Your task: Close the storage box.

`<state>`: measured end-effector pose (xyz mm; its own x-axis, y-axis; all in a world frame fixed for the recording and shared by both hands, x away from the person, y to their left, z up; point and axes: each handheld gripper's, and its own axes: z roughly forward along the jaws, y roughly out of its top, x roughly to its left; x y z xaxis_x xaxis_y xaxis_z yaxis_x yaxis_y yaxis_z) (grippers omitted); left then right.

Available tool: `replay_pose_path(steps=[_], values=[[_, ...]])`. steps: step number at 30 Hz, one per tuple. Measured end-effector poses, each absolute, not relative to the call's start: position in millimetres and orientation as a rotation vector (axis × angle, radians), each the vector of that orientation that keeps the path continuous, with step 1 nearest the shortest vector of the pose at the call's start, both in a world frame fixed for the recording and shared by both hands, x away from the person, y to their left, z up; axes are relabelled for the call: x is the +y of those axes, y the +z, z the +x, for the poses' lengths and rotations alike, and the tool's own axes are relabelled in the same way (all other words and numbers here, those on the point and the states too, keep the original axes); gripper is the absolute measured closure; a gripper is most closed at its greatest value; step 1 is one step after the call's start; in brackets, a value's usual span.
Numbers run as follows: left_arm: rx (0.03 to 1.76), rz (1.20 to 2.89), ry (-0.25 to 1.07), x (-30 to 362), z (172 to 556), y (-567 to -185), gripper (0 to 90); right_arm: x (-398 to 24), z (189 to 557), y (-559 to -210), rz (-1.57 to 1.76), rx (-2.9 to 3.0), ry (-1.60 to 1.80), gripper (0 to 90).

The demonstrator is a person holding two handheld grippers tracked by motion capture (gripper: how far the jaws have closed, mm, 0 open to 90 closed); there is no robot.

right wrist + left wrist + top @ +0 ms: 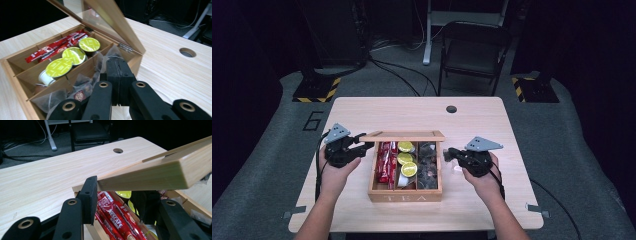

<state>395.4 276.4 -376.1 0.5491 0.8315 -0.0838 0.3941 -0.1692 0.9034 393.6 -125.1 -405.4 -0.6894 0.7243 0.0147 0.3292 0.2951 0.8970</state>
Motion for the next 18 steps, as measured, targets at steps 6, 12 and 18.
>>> replay_pose_path(steps=[6,12,18], values=[[1.018,1.776,0.542,276,395,-376,56.7,-136,397,-407,0.985,2.153,1.347,90.0],[1.018,1.777,0.542,276,395,-376,56.6,-146,401,-409,1.011,2.128,1.317,90.0],[1.018,1.777,0.543,276,395,-376,56.7,-151,403,-413,1.036,2.117,1.283,90.0]])
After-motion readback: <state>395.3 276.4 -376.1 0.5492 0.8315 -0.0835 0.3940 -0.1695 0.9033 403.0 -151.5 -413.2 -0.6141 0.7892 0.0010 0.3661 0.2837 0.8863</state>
